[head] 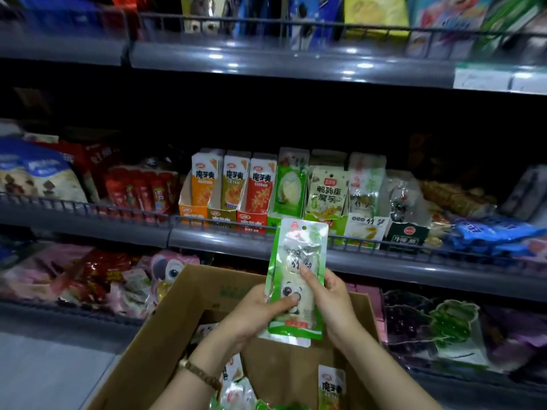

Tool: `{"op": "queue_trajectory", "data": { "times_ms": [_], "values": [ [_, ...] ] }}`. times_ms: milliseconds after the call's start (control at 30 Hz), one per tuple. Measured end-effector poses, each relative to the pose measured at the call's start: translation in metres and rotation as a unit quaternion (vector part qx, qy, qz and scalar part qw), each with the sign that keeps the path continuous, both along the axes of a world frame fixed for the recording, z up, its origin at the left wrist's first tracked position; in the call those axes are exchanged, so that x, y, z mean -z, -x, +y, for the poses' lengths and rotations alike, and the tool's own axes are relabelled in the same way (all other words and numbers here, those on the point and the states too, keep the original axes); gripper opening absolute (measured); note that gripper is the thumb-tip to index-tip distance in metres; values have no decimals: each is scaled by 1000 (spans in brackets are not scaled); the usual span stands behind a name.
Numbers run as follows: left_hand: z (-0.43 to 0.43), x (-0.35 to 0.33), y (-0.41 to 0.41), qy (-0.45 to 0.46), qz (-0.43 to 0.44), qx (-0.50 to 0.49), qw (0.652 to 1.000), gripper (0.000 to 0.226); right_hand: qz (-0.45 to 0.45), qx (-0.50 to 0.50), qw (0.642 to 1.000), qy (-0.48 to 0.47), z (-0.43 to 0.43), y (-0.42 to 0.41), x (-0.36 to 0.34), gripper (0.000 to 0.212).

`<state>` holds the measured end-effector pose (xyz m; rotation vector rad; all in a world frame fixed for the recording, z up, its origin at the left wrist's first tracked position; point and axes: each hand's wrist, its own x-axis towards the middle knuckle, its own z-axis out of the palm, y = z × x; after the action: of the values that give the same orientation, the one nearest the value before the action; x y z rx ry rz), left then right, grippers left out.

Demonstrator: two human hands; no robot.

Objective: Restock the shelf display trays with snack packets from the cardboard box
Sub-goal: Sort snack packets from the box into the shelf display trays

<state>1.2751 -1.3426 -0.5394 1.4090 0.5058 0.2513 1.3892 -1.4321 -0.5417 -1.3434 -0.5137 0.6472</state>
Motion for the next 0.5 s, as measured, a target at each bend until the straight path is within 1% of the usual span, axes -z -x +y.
{"op": "queue_trajectory", "data": {
  "times_ms": [133, 233, 300, 367, 433, 500],
  "values": [
    [-1, -19, -5, -37, -36, 7, 999, 24, 2, -16, 1000, -12, -9, -12, -16, 25],
    [-2, -32, -15, -78, -49, 13, 996, 27, -24, -43, 999, 19, -18, -23, -24, 26],
    [2, -38, -21, -102, -43, 20, 994, 30, -32, -33, 998, 31, -24, -33, -28, 25],
    [11, -47, -23, -122, -10, 23, 992, 32, -19, -7, 999, 31, -31, -47, -32, 24],
    [24, -56, -19, -152, 43, 41, 987, 30, -8, 14, 1000, 24, -42, -60, -37, 20],
    [39, -65, -13, -231, 91, 66, 966, 23, -11, 21, 1000, 16, -53, -71, -43, 19]
  ]
}}
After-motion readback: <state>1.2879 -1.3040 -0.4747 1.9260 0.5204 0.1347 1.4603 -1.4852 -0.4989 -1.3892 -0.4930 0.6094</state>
